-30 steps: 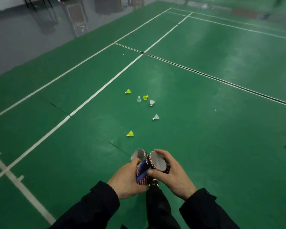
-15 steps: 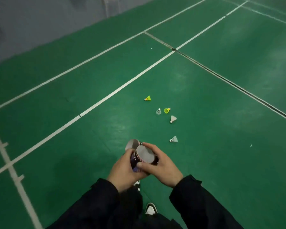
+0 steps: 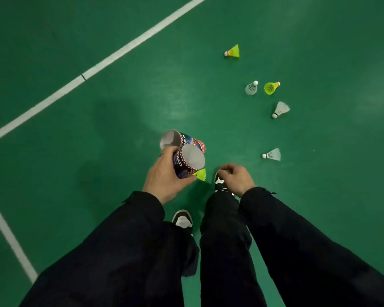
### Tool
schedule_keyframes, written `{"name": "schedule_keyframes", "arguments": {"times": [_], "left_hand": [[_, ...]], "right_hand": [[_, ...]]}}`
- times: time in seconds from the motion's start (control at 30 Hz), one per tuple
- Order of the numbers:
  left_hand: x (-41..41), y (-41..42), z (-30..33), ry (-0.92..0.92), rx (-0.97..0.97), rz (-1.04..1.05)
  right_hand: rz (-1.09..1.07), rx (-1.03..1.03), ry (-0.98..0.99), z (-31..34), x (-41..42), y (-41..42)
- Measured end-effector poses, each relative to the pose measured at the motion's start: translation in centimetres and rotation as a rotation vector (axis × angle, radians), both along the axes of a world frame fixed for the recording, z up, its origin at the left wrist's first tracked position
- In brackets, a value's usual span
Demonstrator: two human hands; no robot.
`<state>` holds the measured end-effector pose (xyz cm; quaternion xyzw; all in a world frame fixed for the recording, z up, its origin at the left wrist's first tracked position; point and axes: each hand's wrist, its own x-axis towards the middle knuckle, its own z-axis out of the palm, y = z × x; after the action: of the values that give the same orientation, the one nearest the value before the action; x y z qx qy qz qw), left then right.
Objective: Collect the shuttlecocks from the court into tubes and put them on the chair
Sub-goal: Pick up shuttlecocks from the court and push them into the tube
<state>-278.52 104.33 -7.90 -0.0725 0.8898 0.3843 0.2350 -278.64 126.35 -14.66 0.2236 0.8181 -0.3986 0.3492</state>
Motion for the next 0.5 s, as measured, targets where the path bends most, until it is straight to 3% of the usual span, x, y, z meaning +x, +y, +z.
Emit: {"name": "schedule_keyframes", "arguments": {"times": [0.17,0.3,0.4,0.5], "left_hand": [[-3.1,-0.9,-12.4,0.138,-0.176,-0.213],[-6.2,-2.2,-17.9,0.272,-0.276,-0.466],[-8.4,-2.9,-19.7,0.394,-0.355,-0.571],[-9.8,-2.8,-20.8,0.443,-0.447,-0.672]], "right_hand": [[0.297,0.136,-0.174,-17.9,-2.0,-1.6],[0.329,0.070,-0.342,-26.0,-2.5,-3.0],[0.312,-0.033,-0.216,-29.8,-2.1,-3.5],[0.133,-0.056,0.075,-29.9,-3.4,-3.0]]}}
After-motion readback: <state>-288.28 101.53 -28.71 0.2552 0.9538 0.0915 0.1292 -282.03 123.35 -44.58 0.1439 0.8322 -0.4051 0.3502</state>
